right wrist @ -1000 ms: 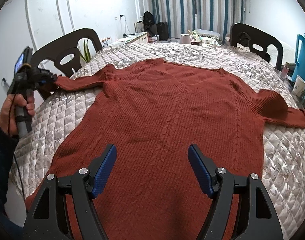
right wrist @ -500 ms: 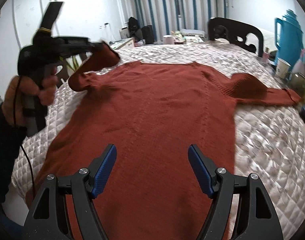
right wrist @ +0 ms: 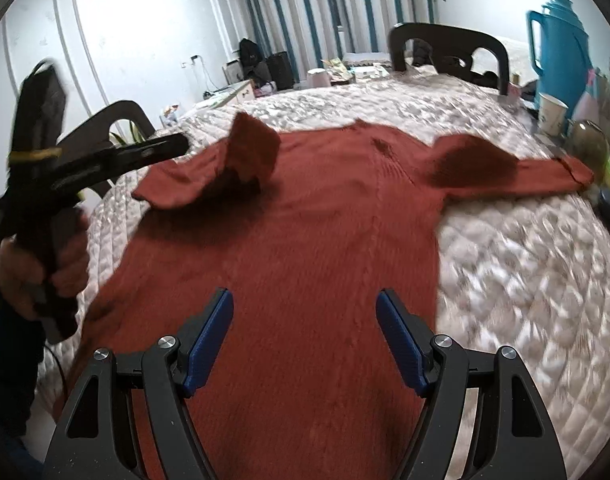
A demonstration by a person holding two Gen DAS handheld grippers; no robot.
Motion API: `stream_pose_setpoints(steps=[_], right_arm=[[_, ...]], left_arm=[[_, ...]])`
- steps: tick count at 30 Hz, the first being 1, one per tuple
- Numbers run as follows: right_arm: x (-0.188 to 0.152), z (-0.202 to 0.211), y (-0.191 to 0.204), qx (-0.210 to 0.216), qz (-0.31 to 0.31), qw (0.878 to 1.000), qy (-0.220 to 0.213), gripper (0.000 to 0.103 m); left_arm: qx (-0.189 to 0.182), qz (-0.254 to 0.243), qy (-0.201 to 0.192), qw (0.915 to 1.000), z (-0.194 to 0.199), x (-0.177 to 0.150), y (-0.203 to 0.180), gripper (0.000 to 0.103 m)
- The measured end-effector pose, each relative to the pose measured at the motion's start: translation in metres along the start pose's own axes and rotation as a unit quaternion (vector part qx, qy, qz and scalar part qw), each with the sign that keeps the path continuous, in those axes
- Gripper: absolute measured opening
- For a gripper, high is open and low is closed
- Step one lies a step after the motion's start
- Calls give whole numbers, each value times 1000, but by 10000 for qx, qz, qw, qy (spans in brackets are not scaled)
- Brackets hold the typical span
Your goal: Fold small clothes
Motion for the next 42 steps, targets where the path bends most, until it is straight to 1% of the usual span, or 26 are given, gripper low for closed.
stream_pose_setpoints(steps=[2, 4, 6, 9, 10, 12, 14, 16, 17, 18, 19, 20, 21, 23, 24, 26, 28, 30, 32, 34, 35, 37, 38, 39, 40, 42], right_arm=[[12, -4, 4, 130, 19, 9999, -49, 74], [27, -10, 9, 302, -61, 9995, -50, 74], [41, -17, 14, 677, -267, 9973, -35, 74], [55, -38, 18, 1225, -730, 9894, 257, 74], [57, -46, 19, 1319, -864, 9868, 372, 74], [58, -65, 18, 1254, -1074, 9843, 627, 74], [59, -78, 14, 1139, -1293, 9821, 763, 73], [58, -91, 5, 930, -1544, 9796, 891, 71], [58, -97, 2, 892, -1593, 9786, 953, 64], [56, -104, 3, 948, -1598, 9767, 1073, 49], [55, -108, 4, 1028, -1564, 9756, 1144, 42], [55, -110, 7, 1093, -1477, 9759, 1179, 32], [55, -111, 14, 1108, -1262, 9789, 1161, 18], [61, -110, 20, 1170, -1061, 9812, 1111, 12], [65, -108, 21, 1218, -1011, 9818, 1051, 11], [80, -104, 14, 1244, -970, 9844, 785, 10], [99, -95, 2, 1206, -967, 9871, 419, 10], [116, -89, -10, 1054, -904, 9903, 64, 10], [123, -93, -18, 964, -876, 9915, -5, 10], [127, -106, -28, 776, -781, 9939, 28, 10], [125, -118, -31, 722, -762, 9943, 162, 10], [116, -147, -36, 649, -771, 9927, 668, 11], [109, -158, -40, 536, -814, 9915, 863, 13], [102, -164, -47, 617, -938, 9896, 904, 13], [98, -161, -54, 756, -1070, 9877, 851, 14], [95, -155, -64, 720, -1212, 9867, 805, 14]], left_arm=[[271, 132, -151, 9994, 14, -3, 14, 59], [428, 277, -250, 9984, 24, -7, 26, 59], [577, 436, -284, 9970, 31, -11, 37, 59], [779, 481, -233, 9955, 32, -16, 48, 59], [813, 509, -210, 9952, 33, -20, 53, 59], [870, 571, -170, 9944, 31, -21, 60, 59], [959, 628, -148, 9933, 30, -23, 68, 59], [1011, 695, -119, 9924, 29, -24, 76, 59], [1020, 730, -107, 9920, 28, -25, 78, 59], [1016, 754, -98, 9919, 27, -26, 80, 59], [1009, 765, -98, 9919, 26, -26, 82, 59], [1003, 770, -104, 9919, 26, -26, 82, 59], [995, 775, -107, 9920, 25, -25, 83, 59], [973, 779, -125, 9921, 24, -23, 83, 59], [968, 767, -139, 9923, 24, -21, 82, 59], [942, 736, -164, 9927, 23, -17, 80, 59], [910, 687, -186, 9933, 21, -12, 76, 59], [858, 626, -206, 9941, 17, -7, 71, 59], [777, 593, -183, 9950, 10, -1, 69, 59], [698, 621, -95, 9956, -1, 2, 68, 59], [661, 645, -30, 9957, -8, 2, 69, 59], [654, 675, 149, 9955, -23, 1, 73, 59], [714, 680, 274, 9947, -32, -1, 76, 59], [760, 692, 380, 9940, -39, -4, 78, 59], [791, 720, 513, 9929, -45, -8, 82, 59], [867, 788, 711, 9906, -53, -17, 88, 59]])
Point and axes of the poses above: each gripper's, at about its wrist camera, not at the fingertips, and z roughly against the way its jaws point, y to its left, x to its top, the point moved 1 cm from there along -z, roughly the way its jaws point, and after that the axes turned 15 degrees about -x, right-handed, at the moved point
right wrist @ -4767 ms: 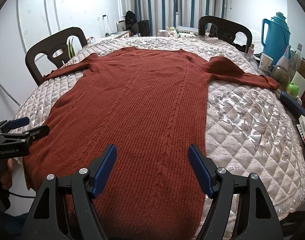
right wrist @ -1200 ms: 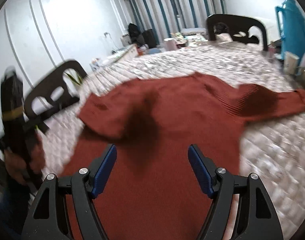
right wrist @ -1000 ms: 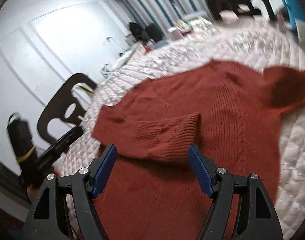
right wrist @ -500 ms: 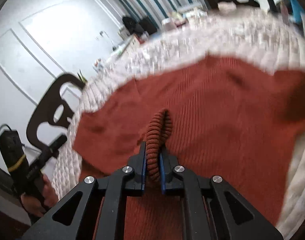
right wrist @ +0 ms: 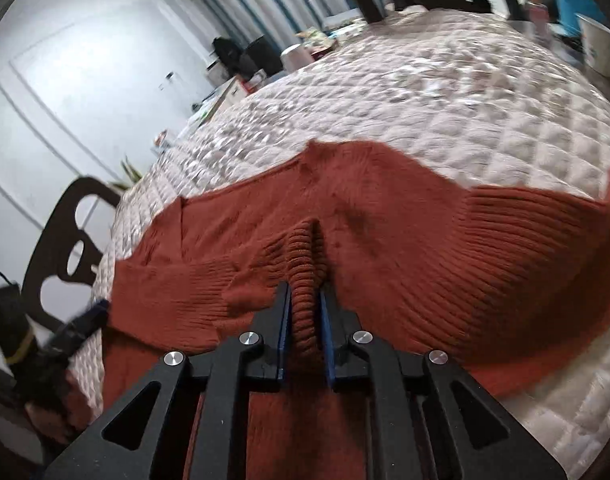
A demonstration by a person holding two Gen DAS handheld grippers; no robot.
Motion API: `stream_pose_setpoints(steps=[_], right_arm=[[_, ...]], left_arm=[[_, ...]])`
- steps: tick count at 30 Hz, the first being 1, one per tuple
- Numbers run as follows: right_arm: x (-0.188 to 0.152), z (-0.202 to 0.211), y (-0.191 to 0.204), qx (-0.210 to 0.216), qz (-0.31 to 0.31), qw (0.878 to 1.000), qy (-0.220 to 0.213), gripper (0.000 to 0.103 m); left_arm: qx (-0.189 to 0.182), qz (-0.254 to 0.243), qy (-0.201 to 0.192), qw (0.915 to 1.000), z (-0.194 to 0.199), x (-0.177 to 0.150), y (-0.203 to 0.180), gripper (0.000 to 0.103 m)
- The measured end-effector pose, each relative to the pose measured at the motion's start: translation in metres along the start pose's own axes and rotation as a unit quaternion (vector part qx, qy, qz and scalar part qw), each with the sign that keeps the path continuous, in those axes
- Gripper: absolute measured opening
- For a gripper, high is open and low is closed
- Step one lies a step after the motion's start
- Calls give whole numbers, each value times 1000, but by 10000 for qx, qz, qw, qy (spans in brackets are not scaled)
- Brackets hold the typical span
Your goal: Fold small clothes
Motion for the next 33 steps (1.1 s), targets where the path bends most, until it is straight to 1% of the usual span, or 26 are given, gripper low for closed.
stream_pose_setpoints(steps=[3, 7, 9, 11, 13, 14, 16, 17, 19, 21, 22, 24, 27, 29, 33], right_arm=[[-2, 18, -2, -237, 150, 9992, -300, 14], [-4, 35, 9, -19, 350, 9977, -587, 14], [-3, 30, 19, -8, 498, 9972, -558, 14], [-5, 11, 20, -218, 638, 9974, -270, 13], [-5, 9, 7, 8, 324, 9992, -213, 13], [-5, 12, 5, -24, 249, 9994, -224, 14], [-8, 22, 0, -260, 247, 9986, -378, 14], [-12, 28, -4, -252, 250, 9985, -420, 14], [-18, 38, -14, -211, 193, 9985, -465, 15], [-26, 49, -32, -298, 55, 9982, -521, 24], [-28, 53, -41, -341, -26, 9980, -535, 27], [-29, 62, -64, -442, -258, 9970, -587, 36], [-30, 74, -94, -670, -598, 9934, -709, 36], [-27, 80, -115, -852, -895, 9892, -782, 36], [-18, 91, -149, -1039, -1442, 9790, -997, 36]], left_arm=[[5, -47, -39, 10000, 1, -5, -1, 59], [95, -93, -31, 9999, 2, -6, -4, 59], [71, -134, -76, 9999, 7, -7, -9, 59], [15, -176, -62, 9998, 8, -9, -13, 59], [77, -244, 55, 9997, 4, -11, -13, 59], [86, -245, 95, 9996, 3, -12, -12, 59], [55, -186, 78, 9998, 5, -12, -10, 59], [47, -150, 83, 9998, 6, -11, -11, 59], [42, -134, 96, 9999, 10, -14, -14, 59], [27, -140, 144, 9998, 15, -19, -19, 59], [-7, -132, 172, 9998, 18, -22, -22, 59], [-20, -181, 178, 9997, 24, -27, -32, 59], [-18, -314, 119, 9994, 33, -31, -47, 59], [-62, -380, 91, 9992, 37, -31, -56, 59], [-6, -615, 96, 9981, 37, -30, -77, 59]])
Point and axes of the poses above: each gripper's, at about its wrist camera, not at the fingertips, and z roughly against the way its jaws point, y to its left, x to its top, the point moved 1 cm from there along -z, roughly the way its jaws point, and after that the axes turned 15 degrees about -x, right-handed, at the moved point
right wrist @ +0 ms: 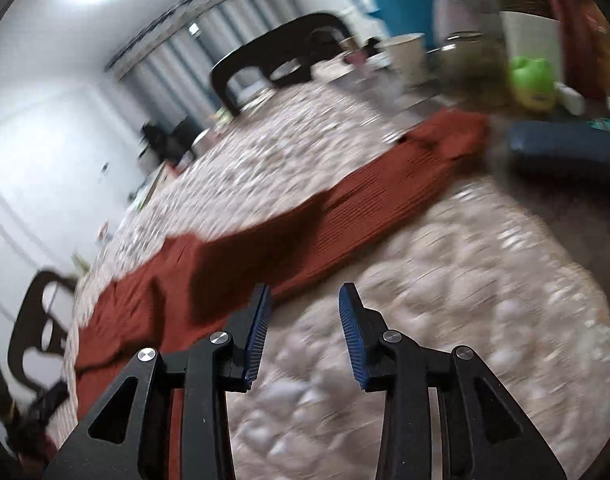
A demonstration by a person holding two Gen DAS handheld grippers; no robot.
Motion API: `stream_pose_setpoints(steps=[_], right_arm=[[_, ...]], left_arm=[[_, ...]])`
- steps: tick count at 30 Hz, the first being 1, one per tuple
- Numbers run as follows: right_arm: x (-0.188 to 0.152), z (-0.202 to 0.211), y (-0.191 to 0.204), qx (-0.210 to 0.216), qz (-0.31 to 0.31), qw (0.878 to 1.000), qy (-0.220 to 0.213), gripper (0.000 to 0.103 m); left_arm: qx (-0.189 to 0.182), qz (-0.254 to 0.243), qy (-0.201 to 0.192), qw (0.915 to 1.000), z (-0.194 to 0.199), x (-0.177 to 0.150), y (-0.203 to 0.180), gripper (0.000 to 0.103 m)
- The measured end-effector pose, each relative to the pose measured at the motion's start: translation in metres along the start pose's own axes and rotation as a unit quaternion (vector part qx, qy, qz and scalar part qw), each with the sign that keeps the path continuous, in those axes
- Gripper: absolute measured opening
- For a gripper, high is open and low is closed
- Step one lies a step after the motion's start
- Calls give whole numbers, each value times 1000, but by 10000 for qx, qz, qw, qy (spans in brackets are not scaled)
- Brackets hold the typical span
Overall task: Fold small clothes
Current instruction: 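Grasp the other sleeve cuff with the right tool and carry it across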
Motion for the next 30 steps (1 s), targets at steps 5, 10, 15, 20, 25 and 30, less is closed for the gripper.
stream_pose_setpoints(steps=[5, 10, 15, 20, 25, 30], right_arm=[[22, -9, -25, -473, -406, 9980, -93, 37], [34, -32, -35, -769, -499, 9958, 45, 36], [47, -40, -44, -738, -593, 9955, -56, 36], [60, -54, -42, -820, -649, 9945, -87, 36], [63, -55, -35, -893, -534, 9944, -178, 14], [60, -22, -11, -559, -303, 9962, -597, 11]], left_arm=[[61, -170, 170, 9997, -15, -4, -12, 60], [104, -132, 372, 9992, -31, -14, -13, 60], [136, -57, 467, 9988, -38, -21, -12, 60], [92, 49, 448, 9989, -39, -21, -8, 60], [56, 85, 431, 9990, -39, -20, -7, 60], [-8, 181, 331, 9993, -33, -21, -4, 60]])
Point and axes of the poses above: each gripper's, at about its wrist camera, not at the fingertips, and z roughly against the way its jaws point, y to its left, x to its top, the point moved 1 cm from there along -z, roughly the way its jaws point, and after that the axes turned 15 degrees about -x, right-handed, at the moved point
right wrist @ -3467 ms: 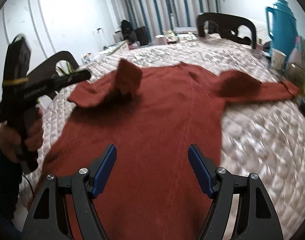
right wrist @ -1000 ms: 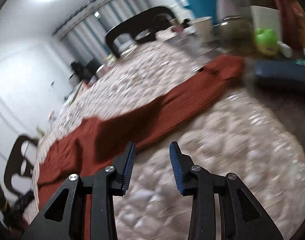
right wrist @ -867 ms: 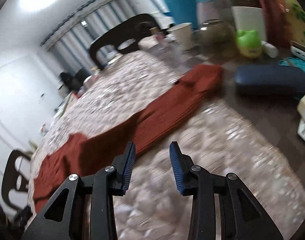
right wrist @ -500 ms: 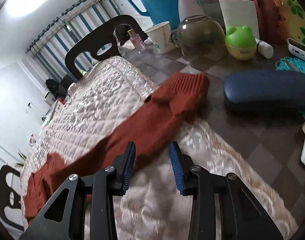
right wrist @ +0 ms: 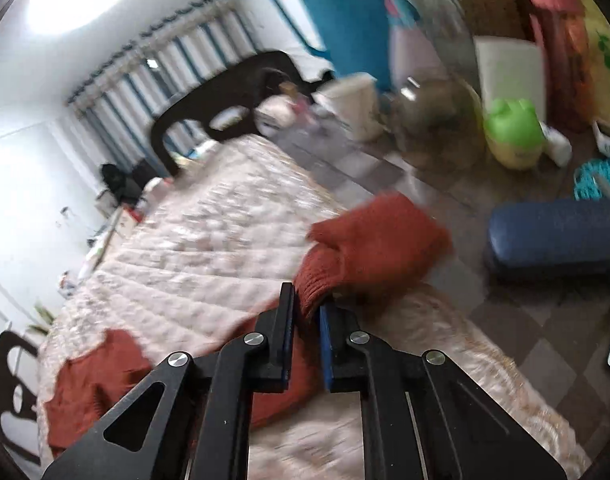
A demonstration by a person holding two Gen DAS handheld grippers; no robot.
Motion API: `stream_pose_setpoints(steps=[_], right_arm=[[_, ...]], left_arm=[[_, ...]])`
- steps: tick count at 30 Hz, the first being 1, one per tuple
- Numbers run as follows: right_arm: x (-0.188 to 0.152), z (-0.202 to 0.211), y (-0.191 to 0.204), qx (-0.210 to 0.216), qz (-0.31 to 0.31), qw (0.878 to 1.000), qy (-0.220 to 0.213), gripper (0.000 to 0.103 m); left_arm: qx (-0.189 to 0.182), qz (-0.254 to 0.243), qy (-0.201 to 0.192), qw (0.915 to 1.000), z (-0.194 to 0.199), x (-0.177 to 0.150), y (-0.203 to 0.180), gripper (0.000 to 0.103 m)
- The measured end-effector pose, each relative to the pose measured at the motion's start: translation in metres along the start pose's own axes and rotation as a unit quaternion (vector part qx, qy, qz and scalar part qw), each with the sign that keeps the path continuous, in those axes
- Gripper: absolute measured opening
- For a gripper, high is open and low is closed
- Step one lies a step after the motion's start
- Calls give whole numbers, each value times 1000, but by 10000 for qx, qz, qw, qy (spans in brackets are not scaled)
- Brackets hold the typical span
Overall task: Fold small clothes
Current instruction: 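Grasp the other sleeve cuff with the right tool and carry it across, then lay the sleeve on the sweater body and open the right tool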
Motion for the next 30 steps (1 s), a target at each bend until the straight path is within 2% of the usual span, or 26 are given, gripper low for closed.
stream_pose_setpoints(steps=[5, 9, 13, 15, 16, 17, 19, 22, 24, 26, 30], right_arm=[[-6, 60, 62, 812, 700, 9934, -411, 11], [-30, 100, 132, 1459, 1500, 9762, -569, 11], [-85, 115, 205, 2106, 2461, 9455, -343, 11], [-118, 111, 234, 2346, 3041, 9233, -10, 11], [-139, 104, 250, 2474, 3438, 9054, 304, 11], [-155, 97, 260, 2503, 3718, 8926, 488, 14], [-189, 92, 271, 2390, 4226, 8722, 590, 18], [-208, 99, 270, 2539, 4442, 8568, 640, 18], [-204, 107, 260, 2688, 4389, 8553, 590, 18], [-200, 115, 253, 2704, 4292, 8604, 494, 18], [-179, 120, 233, 2569, 3891, 8837, 403, 19]], left_arm=[[-15, 72, -173, 9998, 10, 1, 2, 60], [-14, 159, -378, 9992, 25, 0, 7, 60], [47, 326, -546, 9980, 42, -3, 18, 60], [100, 409, -611, 9972, 50, -5, 25, 60], [123, 453, -629, 9969, 53, -6, 28, 60], [146, 499, -648, 9965, 56, -8, 31, 60], [190, 560, -692, 9958, 61, -9, 37, 60], [211, 625, -769, 9949, 69, -11, 44, 60], [166, 686, -799, 9943, 71, -7, 49, 61], [46, 752, -838, 9936, 70, 0, 51, 62], [-257, 777, -918, 9924, 59, 22, 51, 66]])
Point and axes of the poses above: each gripper's, at about its wrist camera, not at the fingertips, and z roughly against the way its jaws point, y to its left, x to its top, the point moved 1 cm from there along -z, roughly the way its jaws point, and after that the axes turned 15 degrees about -x, right-handed, at the moved point
